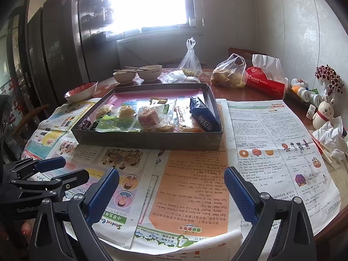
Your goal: Organize snacks
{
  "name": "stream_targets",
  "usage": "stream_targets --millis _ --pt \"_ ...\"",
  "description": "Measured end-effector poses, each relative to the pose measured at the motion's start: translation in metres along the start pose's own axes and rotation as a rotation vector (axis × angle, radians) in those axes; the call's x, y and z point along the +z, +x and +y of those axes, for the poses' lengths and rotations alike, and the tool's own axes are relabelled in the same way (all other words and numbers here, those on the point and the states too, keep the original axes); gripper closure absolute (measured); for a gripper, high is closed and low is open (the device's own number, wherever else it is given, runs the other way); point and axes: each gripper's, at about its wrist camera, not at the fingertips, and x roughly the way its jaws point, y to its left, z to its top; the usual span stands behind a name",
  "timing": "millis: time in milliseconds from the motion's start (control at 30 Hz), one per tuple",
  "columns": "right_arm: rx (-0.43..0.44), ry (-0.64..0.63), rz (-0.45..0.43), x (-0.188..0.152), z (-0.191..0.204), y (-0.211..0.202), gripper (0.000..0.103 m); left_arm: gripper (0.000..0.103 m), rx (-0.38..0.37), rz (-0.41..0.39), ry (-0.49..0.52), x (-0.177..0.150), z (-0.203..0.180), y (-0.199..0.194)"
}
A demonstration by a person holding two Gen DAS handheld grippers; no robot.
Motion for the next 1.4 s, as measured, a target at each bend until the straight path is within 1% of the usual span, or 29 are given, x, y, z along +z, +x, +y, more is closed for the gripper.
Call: stream_targets --millis 1067,1233,1400 --pt "-0.002 0.006 0.014 -0.0026 -0.0019 0.0032 0.005 0.030 0.017 0.013 0.011 -0.0019 -0.0018 0.0014" --pt "-0.002 0.008 0.015 -0.0027 -0.0028 0.0034 0.005 0.030 0.006 0.008 0.007 -0.0019 -0.0008 0.0009" --pt "-0.005 0.016 0.014 -0.0020 -0.0062 0.0046 0.005 0.030 -0.006 0.021 0.010 -0.0025 -0.0013 0.0040"
